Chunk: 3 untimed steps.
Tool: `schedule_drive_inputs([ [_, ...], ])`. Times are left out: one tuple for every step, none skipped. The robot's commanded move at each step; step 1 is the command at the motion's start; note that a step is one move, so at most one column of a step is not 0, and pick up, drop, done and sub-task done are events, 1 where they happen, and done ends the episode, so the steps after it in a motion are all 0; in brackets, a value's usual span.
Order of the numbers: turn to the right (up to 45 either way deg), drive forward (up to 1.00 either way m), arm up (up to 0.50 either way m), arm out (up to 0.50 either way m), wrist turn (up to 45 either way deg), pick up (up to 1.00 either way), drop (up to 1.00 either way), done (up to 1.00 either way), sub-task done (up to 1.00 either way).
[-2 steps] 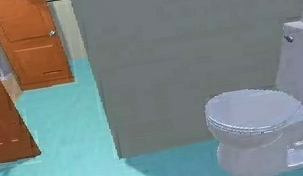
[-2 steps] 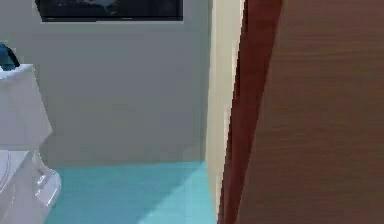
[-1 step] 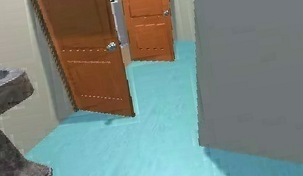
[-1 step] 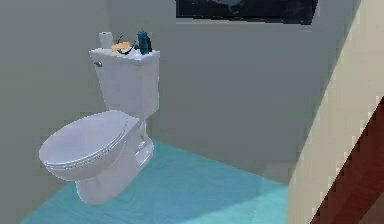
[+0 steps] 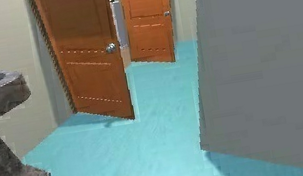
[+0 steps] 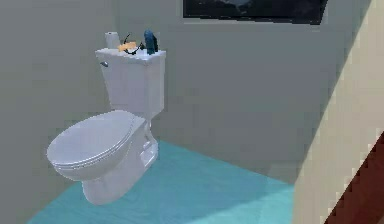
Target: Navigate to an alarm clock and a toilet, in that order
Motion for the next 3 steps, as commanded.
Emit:
schedule_drive_inputs([
  [24.0, 0.00, 0.00, 0.00, 0.0, 0.00, 0.00, 0.00, 0.00],
  [0.0, 0.45, 0.00, 0.00, 0.0, 0.00, 0.00, 0.00, 0.00],
  [45.0, 0.00, 0.00, 0.00, 0.0, 0.00, 0.00, 0.00, 0.00],
])
